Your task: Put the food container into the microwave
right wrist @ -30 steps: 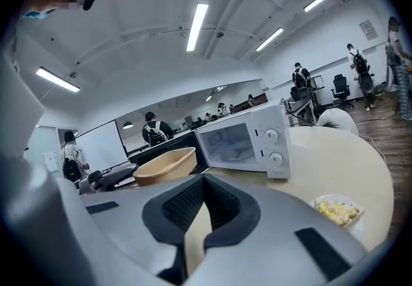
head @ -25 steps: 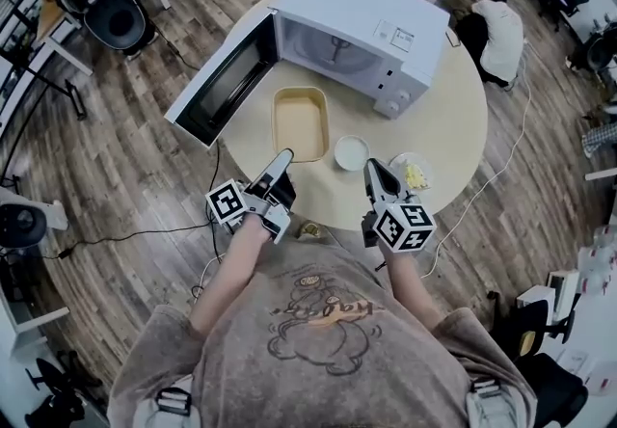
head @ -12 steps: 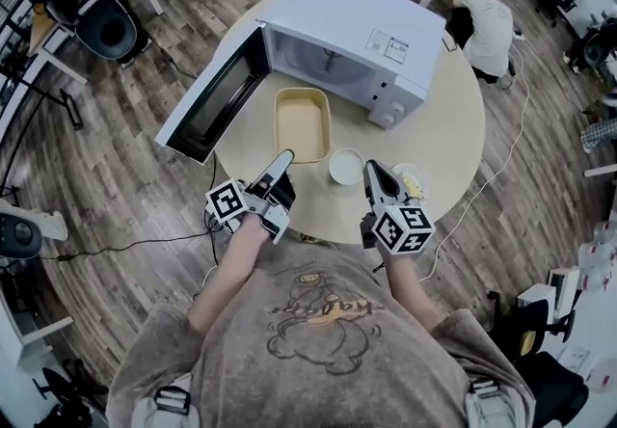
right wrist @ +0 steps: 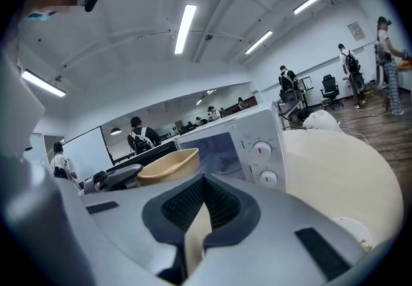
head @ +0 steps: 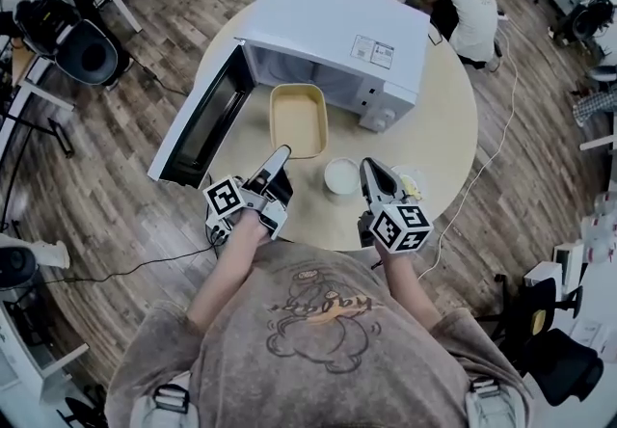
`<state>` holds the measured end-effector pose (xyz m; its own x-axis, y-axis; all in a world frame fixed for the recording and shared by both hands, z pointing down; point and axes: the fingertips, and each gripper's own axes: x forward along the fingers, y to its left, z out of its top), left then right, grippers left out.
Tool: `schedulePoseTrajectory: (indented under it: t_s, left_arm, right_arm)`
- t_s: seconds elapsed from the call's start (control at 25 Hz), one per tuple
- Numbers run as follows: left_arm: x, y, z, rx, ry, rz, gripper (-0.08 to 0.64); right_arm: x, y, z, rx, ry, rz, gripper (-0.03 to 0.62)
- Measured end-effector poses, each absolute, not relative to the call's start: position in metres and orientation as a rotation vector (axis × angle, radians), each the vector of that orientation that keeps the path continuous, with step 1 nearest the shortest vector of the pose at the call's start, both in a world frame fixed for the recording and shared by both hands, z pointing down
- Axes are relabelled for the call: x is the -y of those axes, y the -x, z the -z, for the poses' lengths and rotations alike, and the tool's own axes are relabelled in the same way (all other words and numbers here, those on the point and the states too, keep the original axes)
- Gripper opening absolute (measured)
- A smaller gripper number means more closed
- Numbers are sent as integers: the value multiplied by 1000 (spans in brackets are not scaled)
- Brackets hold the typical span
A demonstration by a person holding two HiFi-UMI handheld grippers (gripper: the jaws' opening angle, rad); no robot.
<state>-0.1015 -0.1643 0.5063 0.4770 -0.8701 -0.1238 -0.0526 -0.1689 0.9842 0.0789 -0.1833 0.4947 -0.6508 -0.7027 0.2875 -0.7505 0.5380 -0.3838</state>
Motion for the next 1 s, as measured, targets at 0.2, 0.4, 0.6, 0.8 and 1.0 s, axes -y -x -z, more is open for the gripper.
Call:
schedulePoseTrajectory:
  t_s: [0.2,0.4,0.6,0.8,1.0]
  left_arm:
    - [177,102,-510,802,-1581,865,242]
    - [187,103,-515,790,-1580,853,242]
    - [192,105,-521,784,-1568,828,242]
    - [201,107,-526,778,-1567,813,242]
    - [214,109,-533,778,-1554,814,242]
  right_arm:
    - [188,-81,-496,2652,-1319,-752,0]
    - [190,-79,-498,2644,-1358,-760,1]
    - [189,-78,-497,2632,-1386,-767,0]
    - [187,-79,-499,2613,-1410,-773,2]
    - [184,-81,-498,2597,-1442,-779,2]
